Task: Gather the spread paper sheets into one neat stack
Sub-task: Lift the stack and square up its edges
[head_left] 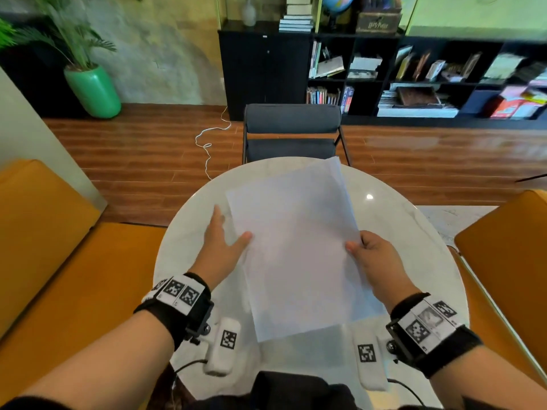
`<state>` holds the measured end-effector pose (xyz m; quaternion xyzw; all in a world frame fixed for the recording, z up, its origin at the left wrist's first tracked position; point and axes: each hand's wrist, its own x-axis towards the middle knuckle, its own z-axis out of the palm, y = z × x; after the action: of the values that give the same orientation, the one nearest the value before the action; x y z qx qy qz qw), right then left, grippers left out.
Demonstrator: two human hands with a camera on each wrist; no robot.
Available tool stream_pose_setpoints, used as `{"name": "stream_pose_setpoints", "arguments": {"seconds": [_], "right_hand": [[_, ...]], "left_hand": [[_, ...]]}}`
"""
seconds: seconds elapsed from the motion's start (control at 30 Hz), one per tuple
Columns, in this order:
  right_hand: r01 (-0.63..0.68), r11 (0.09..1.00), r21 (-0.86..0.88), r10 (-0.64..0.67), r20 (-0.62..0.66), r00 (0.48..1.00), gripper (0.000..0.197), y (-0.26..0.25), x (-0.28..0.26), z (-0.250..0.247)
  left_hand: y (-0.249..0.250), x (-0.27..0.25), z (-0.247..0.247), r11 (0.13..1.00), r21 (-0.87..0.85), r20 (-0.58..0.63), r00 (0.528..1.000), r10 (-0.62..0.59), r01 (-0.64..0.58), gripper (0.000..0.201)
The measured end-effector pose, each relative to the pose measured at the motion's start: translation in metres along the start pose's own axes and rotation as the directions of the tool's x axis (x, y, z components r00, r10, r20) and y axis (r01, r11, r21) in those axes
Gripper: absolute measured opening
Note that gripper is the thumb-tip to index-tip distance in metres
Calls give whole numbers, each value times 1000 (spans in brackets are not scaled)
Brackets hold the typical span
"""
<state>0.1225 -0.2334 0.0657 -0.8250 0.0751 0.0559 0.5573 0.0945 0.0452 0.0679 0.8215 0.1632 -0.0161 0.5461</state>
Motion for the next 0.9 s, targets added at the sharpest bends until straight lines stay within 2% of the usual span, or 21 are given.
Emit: {"name": "stream_pose_setpoints", "arguments": {"seconds": [0.07, 0.13, 0.27, 0.4, 0.5, 0.6, 0.73, 0.9], "right_hand": [[-80, 995, 56, 80, -3, 997, 12, 5, 3, 3], [-146, 983, 114, 145, 23, 989, 11, 10, 7, 9], [-178, 978, 113, 168, 91, 982, 17, 17, 13, 21], [-154, 984, 86, 145, 100, 984, 42, 28, 17, 32], [-148, 989, 29, 145, 89, 985, 53, 42, 28, 41], [-187, 982, -16, 188, 89, 978, 57, 53, 40, 46], [-242, 970, 11, 240, 80, 967, 57, 64, 54, 54], [-274, 961, -39, 277, 99, 956, 58, 78, 72, 65]], "left_hand": [[-14, -4, 9, 989, -125, 142, 988, -65, 83, 84], [-21, -6, 18, 991, -118, 189, 981, -37, 60, 79], [-22, -3, 31, 999, -47, 99, 995, -22, 26, 79], [-31, 10, 40, 996, -8, 80, 993, -89, 89, 81], [-39, 20, 47, 991, 11, 77, 988, -134, 133, 80], [-47, 32, 57, 985, 47, 89, 982, -169, 165, 79], [-59, 48, 65, 973, 106, 108, 970, -218, 207, 79], [-66, 64, 74, 946, 221, 52, 966, -253, 236, 77]]}}
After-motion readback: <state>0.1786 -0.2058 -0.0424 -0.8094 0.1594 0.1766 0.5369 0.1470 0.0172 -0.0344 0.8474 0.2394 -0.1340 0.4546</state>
